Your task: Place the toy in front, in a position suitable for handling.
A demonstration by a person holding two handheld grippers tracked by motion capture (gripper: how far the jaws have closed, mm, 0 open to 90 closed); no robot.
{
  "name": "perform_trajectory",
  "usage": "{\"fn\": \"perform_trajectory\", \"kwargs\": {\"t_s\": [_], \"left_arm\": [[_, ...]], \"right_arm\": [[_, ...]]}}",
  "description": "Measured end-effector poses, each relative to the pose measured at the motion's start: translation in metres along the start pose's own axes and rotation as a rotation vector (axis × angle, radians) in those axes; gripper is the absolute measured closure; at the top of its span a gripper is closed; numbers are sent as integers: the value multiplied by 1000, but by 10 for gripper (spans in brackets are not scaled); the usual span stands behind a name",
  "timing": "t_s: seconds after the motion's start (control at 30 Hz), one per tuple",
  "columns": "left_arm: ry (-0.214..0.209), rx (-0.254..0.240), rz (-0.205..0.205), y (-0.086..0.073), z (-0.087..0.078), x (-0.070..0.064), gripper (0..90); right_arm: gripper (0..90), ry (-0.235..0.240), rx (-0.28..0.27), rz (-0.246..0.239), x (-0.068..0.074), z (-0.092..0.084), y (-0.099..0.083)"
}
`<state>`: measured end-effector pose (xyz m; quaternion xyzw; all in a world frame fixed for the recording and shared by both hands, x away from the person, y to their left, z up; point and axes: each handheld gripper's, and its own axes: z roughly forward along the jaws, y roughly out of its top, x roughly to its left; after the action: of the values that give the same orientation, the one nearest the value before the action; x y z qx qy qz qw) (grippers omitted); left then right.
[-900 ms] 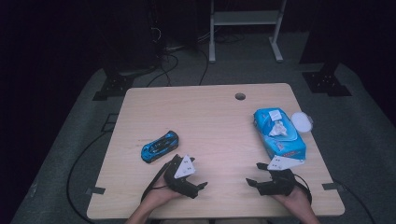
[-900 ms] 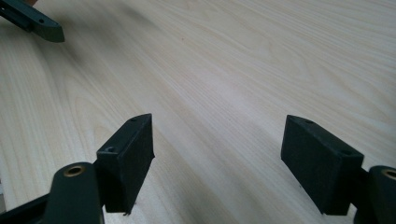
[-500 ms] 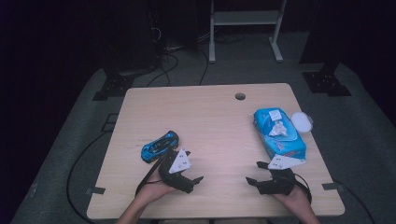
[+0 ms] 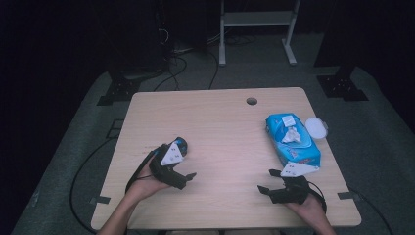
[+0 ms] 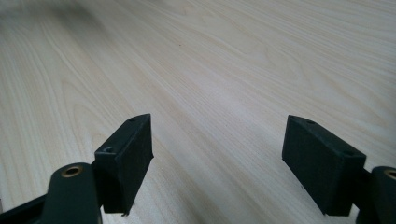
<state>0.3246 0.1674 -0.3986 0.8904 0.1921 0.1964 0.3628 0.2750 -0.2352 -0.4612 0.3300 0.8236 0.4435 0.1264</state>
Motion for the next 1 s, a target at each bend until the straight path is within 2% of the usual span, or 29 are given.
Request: {"fn": "perform_trajectory", "kwargs": {"t_s": [0.07,0.27,0.3,0.37,0.47,0.53,0.6,0.7,0.8,0.83,0.93,0.97,1.0], "left_arm": [[10,8,-3,0,-2,5,67],[44,67,-20,-3,-12,34,67],[45,85,-33,-5,-12,43,67],[47,110,-38,-6,-12,52,67],[40,132,-48,-7,-10,60,67],[35,185,-37,-8,-5,70,67],[36,193,-37,-8,-4,72,68],[18,249,-29,-10,6,80,68],[5,273,-34,-11,13,82,68],[-5,298,-34,-12,19,85,68],[-11,306,-36,-14,25,86,68],[-17,328,-35,-15,32,88,68],[-17,328,-35,-15,32,88,68]], "right_arm": [[236,1,-1,1,0,0,0],[236,6,-5,-6,2,-1,1],[236,7,-5,-8,2,-1,1],[236,11,-2,-10,3,0,1],[236,10,-1,-15,3,0,2],[236,10,-1,-17,4,-1,3],[236,12,-1,-17,4,-1,3],[236,16,-2,-21,5,-1,3],[236,16,-1,-24,5,-1,4],[236,17,2,-26,6,-1,4],[236,18,1,-29,6,0,4],[236,20,2,-29,6,-1,4],[236,21,1,-29,6,-1,4]]}}
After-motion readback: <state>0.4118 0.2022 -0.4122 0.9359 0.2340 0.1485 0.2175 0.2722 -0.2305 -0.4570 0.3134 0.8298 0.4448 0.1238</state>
